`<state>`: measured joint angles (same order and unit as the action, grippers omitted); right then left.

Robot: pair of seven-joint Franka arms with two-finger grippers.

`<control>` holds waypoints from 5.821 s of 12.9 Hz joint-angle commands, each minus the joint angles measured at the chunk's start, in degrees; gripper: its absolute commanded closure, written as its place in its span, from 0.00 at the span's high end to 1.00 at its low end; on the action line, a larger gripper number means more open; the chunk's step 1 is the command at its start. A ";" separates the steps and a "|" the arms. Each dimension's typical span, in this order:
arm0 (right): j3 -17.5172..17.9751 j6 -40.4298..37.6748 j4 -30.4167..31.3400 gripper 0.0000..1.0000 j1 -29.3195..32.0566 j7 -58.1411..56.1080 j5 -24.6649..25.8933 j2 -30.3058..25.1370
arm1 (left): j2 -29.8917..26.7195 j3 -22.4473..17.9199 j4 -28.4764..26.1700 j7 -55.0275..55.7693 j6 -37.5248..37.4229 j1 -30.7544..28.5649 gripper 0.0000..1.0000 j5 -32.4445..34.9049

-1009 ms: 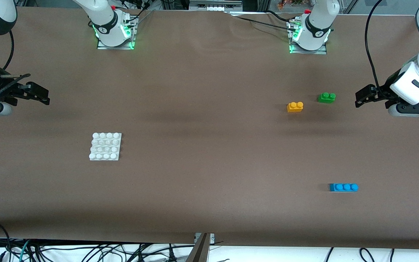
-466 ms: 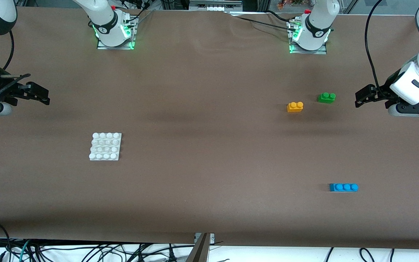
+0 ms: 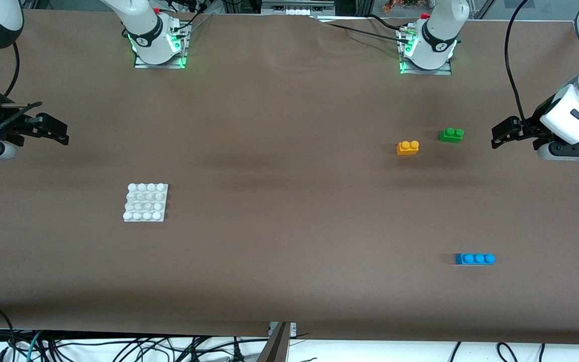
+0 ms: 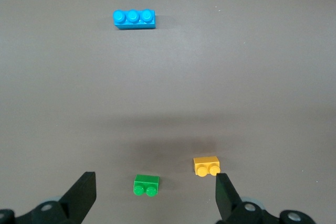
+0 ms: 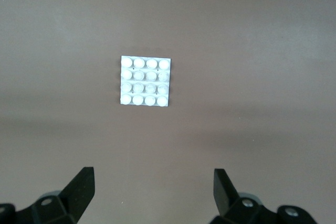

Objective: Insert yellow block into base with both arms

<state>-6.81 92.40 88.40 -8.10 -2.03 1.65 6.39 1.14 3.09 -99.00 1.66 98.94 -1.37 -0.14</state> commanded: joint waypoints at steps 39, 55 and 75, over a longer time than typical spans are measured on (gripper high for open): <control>0.13 49.98 22.08 1.00 0.54 0.88 -9.03 22.96 | -0.43 -0.37 0.65 -1.48 -0.85 0.23 1.00 -0.21; 0.13 53.76 23.23 0.89 1.33 0.09 -9.73 26.57 | -0.35 -0.46 0.65 -1.66 -0.85 0.23 1.00 -0.30; 3.74 55.52 22.61 0.81 -5.33 14.31 -9.82 26.57 | -0.35 -0.46 0.65 -1.66 -0.85 0.23 1.00 -0.30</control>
<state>-3.18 146.97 111.05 -11.50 8.91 -7.54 32.84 1.14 3.04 -98.88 1.54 98.94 -1.37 -0.14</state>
